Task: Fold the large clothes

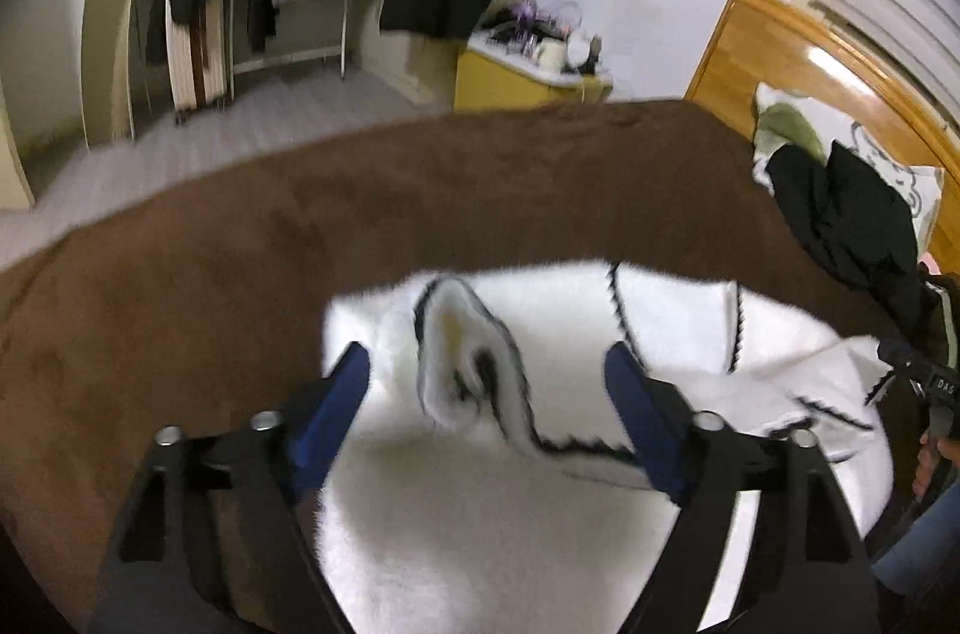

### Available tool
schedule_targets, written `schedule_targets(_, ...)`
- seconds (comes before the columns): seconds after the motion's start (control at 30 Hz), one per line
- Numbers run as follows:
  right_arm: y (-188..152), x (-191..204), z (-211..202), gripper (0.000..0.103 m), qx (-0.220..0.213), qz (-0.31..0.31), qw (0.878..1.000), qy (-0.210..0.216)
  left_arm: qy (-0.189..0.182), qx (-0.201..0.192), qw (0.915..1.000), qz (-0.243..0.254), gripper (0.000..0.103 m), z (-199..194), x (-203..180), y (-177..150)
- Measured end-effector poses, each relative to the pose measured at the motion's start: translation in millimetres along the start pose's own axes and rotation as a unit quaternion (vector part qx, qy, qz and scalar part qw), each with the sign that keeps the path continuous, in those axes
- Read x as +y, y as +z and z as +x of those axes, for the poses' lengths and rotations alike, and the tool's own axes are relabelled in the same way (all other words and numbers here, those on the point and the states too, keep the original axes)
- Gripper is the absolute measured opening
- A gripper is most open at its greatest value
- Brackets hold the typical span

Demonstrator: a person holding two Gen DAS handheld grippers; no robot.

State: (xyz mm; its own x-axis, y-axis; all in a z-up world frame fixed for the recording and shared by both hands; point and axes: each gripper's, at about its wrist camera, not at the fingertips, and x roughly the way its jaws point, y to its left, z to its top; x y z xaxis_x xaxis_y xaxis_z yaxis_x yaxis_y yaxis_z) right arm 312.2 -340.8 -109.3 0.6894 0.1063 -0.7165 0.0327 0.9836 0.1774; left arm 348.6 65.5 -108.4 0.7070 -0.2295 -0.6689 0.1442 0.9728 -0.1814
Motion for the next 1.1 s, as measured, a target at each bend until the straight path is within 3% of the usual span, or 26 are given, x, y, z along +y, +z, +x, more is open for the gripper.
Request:
schedule_targets(0.13,-8.1,25.6,-22.2,0.094,-0.004,-0.028,0.999,0.017,-0.002,-0.011,0.9999,0.009,0.084,-21.8,-13.4,-1.3)
schedule_targets(0.23,-33.9,51.3,-27.7,0.093,0.034,-0.053,0.998,0.030,-0.006,0.014,0.9996,0.023,0.085,-25.8,-31.4,-19.8)
schedule_targets(0.47,-70.0,62.5,3.1,0.076,0.077,-0.037,0.995,0.055,-0.034,0.061,0.9974,0.016,0.085,-2.2,-61.3,-64.4)
schedule_targets(0.6,-53.5,55.9,26.6,0.076,0.060,-0.007,0.997,0.054,-0.039,0.057,0.9975,0.011,0.085,18.4,-71.7,-65.5)
schedule_targets(0.83,-11.6,42.8,60.2,0.076,0.042,0.016,0.999,0.031,-0.019,0.054,0.9983,0.013,0.085,66.9,-76.3,-32.6)
schedule_targets(1.1,17.3,27.9,117.3,0.081,0.089,0.025,0.995,-0.041,0.045,0.084,0.9952,0.024,0.085,120.9,-63.1,-0.3)
